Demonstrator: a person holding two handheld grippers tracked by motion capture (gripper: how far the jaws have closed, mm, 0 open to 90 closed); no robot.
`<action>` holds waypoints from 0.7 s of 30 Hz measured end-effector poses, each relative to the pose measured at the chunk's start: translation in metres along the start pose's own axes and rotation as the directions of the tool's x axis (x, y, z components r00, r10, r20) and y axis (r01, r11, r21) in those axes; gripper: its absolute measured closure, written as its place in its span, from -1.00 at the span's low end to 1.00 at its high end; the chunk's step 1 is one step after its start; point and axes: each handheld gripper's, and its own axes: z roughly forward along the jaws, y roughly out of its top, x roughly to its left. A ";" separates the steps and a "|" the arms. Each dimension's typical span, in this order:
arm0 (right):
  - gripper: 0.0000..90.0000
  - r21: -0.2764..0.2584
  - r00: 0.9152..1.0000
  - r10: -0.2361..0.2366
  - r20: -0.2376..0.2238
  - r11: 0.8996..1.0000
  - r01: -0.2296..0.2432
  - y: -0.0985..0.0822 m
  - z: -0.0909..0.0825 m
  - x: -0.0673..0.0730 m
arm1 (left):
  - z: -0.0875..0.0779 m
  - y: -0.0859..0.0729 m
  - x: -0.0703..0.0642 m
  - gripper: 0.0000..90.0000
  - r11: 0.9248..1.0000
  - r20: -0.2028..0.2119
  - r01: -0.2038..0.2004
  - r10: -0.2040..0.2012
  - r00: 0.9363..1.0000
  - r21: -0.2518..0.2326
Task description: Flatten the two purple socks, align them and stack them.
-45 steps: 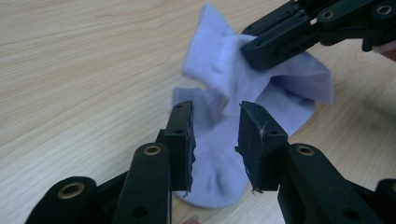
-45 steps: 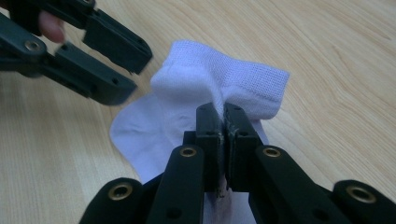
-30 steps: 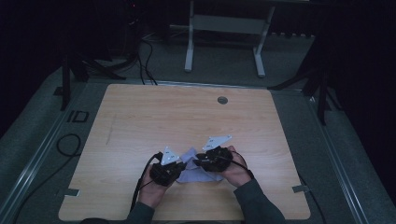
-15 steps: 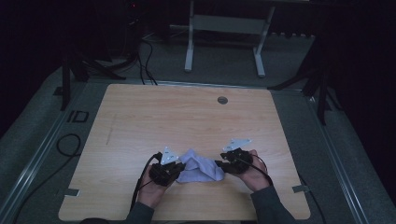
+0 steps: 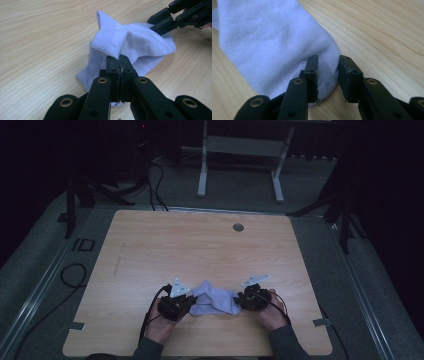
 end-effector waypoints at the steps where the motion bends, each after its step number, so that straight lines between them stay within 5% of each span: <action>1: 0.55 0.000 1.000 0.000 0.000 1.000 0.000 0.000 0.000 0.000 | 0.000 0.000 0.000 0.97 1.000 0.000 0.001 -0.001 1.000 -0.001; 21: 0.61 -0.050 0.999 0.046 0.009 0.998 -0.046 -0.008 0.000 0.003 | -0.005 -0.014 0.006 0.97 0.996 0.008 0.028 -0.029 1.000 0.080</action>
